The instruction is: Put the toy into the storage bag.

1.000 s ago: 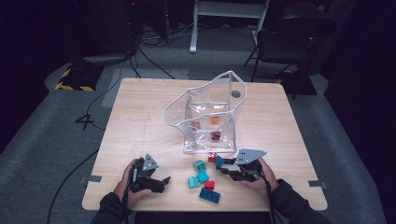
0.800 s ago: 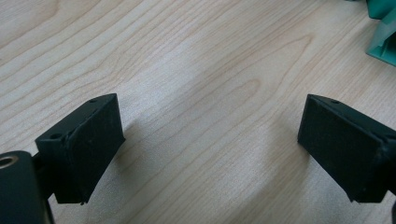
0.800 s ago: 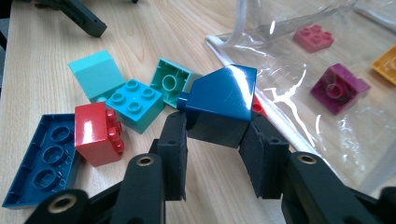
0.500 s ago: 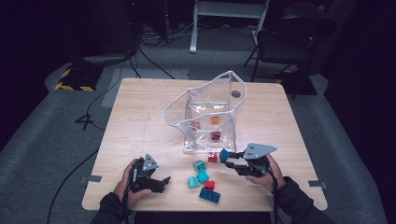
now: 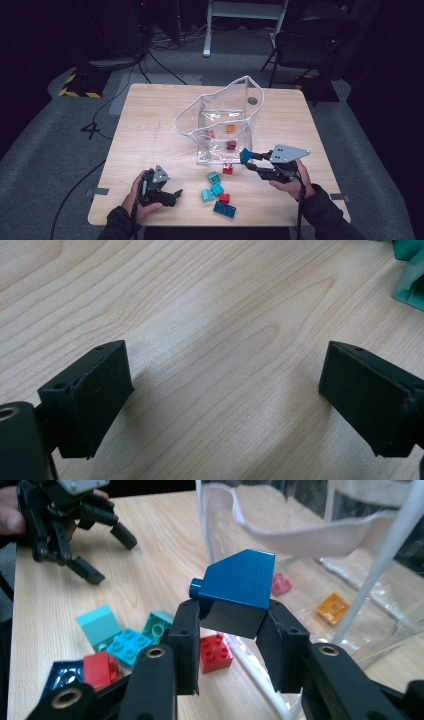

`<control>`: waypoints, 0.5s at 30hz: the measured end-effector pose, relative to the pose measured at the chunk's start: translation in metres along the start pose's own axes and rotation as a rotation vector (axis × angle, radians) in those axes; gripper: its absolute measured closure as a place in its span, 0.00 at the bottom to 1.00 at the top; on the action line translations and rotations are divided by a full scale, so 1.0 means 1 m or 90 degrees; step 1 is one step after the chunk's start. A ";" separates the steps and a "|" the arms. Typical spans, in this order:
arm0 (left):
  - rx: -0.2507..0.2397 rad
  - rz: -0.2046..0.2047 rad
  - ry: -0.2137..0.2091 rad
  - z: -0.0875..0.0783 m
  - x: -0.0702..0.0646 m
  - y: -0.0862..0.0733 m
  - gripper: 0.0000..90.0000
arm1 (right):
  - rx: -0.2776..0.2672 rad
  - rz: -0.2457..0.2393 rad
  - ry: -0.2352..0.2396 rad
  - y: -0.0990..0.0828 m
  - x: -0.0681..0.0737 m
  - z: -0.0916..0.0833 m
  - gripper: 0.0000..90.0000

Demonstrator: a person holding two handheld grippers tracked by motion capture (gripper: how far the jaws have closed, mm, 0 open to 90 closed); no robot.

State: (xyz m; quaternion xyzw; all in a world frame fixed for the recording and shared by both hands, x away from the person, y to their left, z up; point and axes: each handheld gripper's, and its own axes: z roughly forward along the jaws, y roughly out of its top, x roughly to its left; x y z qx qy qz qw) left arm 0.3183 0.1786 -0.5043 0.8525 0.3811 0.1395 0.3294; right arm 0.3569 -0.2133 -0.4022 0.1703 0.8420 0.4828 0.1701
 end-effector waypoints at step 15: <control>0.000 0.000 0.000 0.000 0.000 0.000 0.08 | -0.042 -0.003 -0.030 0.034 -0.012 -0.019 0.70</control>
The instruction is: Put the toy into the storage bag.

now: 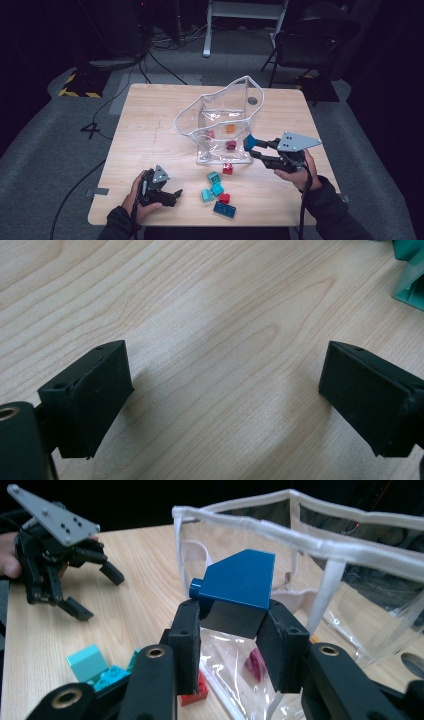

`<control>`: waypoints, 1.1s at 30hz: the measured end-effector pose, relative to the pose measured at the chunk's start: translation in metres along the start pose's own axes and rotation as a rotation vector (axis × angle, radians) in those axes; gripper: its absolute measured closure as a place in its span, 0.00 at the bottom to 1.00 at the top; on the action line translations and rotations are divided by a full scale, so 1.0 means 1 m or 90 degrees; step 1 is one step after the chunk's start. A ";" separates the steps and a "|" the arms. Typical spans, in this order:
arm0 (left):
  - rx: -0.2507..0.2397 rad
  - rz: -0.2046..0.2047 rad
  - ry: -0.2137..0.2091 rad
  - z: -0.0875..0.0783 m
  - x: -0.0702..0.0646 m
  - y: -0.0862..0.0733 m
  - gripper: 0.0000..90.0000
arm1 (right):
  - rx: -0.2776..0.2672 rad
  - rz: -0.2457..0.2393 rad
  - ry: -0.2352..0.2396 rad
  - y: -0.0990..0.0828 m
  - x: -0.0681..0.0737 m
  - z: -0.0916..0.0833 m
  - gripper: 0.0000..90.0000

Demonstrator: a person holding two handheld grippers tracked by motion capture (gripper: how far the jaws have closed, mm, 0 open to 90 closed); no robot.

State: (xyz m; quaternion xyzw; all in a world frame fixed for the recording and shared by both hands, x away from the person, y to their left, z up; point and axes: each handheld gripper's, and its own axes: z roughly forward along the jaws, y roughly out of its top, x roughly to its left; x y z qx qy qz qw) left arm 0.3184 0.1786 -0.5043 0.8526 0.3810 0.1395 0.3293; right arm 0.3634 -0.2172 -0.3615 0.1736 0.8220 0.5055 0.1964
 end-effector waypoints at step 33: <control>0.000 -0.001 0.000 0.000 0.000 0.000 0.07 | -0.035 0.007 -0.054 0.061 -0.021 0.009 0.70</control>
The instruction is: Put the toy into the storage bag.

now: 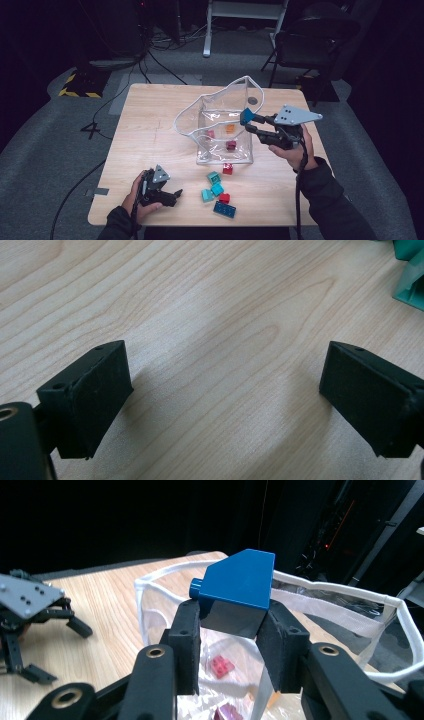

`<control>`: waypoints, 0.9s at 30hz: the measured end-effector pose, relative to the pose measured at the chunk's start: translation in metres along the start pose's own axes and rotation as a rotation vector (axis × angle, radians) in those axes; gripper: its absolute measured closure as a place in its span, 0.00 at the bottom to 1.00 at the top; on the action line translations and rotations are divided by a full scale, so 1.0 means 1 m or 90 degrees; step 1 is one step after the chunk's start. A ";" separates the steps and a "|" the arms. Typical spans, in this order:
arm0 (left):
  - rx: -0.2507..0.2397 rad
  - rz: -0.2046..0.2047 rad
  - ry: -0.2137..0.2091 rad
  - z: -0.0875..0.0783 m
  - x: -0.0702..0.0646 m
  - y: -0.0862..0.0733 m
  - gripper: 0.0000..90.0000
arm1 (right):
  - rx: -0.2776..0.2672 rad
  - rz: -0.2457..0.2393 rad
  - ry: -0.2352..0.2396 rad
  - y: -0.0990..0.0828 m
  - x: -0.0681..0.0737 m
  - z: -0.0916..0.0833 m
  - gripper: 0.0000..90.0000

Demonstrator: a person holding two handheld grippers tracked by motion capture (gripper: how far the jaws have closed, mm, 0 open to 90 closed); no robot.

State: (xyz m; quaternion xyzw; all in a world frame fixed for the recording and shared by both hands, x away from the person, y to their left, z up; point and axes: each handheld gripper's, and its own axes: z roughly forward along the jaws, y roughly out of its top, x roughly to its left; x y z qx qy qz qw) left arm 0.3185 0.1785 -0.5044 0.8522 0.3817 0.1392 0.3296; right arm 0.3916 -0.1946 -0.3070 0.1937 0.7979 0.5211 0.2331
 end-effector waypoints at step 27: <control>0.000 0.000 -0.001 0.000 0.000 0.000 0.07 | 0.029 0.040 -0.061 0.021 -0.030 0.044 0.70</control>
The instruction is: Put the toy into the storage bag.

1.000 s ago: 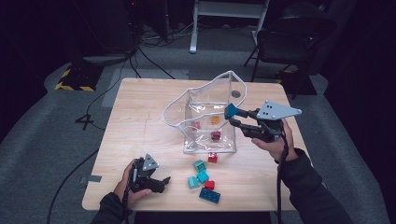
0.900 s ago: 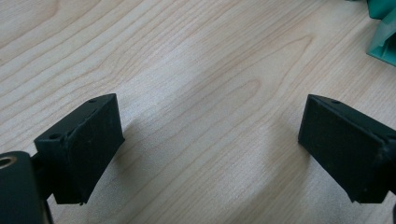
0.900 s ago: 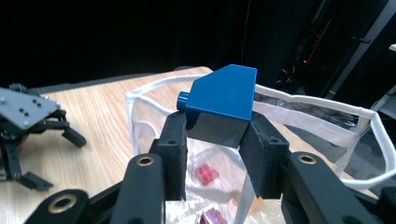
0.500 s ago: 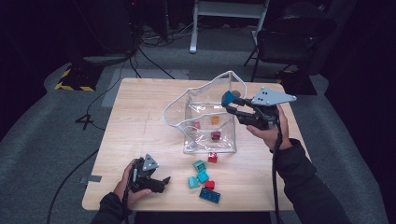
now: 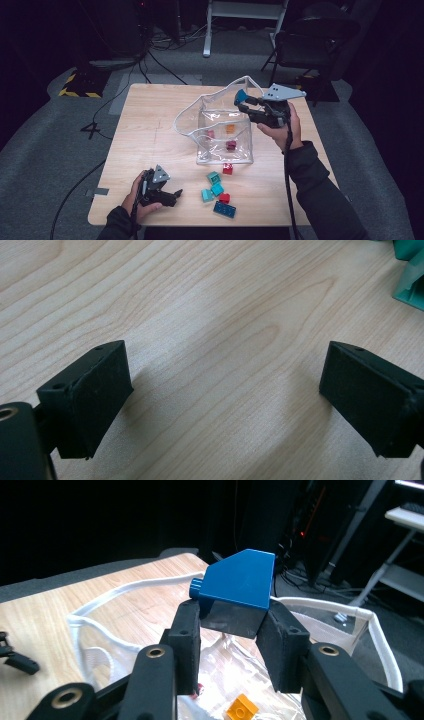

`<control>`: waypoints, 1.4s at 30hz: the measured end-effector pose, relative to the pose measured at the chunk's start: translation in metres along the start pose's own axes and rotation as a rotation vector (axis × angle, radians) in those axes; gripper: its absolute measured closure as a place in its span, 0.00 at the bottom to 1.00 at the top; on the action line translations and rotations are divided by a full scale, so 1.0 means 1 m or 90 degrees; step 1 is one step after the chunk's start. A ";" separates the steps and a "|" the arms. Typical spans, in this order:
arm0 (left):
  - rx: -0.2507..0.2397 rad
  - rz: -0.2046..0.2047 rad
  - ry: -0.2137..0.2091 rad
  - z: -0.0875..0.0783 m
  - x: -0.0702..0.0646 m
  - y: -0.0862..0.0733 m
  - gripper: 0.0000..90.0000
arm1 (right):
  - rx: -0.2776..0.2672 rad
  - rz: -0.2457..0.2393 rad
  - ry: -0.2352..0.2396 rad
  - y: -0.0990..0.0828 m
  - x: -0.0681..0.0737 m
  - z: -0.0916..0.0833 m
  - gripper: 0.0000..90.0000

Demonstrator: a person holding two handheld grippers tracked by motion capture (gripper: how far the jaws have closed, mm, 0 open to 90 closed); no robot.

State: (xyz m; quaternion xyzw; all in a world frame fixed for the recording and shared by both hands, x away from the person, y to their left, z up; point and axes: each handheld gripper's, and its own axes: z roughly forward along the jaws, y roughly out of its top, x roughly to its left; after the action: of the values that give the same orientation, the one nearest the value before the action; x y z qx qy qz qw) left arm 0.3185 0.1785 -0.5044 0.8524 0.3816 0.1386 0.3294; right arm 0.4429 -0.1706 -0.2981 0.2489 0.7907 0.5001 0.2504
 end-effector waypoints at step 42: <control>0.000 0.000 0.001 0.000 0.000 0.000 0.07 | 0.063 0.044 -0.087 -0.010 -0.022 0.044 0.57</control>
State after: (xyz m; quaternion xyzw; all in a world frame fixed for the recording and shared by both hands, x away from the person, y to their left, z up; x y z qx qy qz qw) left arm 0.3185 0.1785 -0.5044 0.8524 0.3814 0.1392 0.3293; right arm 0.4862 -0.1594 -0.3208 0.3219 0.7862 0.4510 0.2737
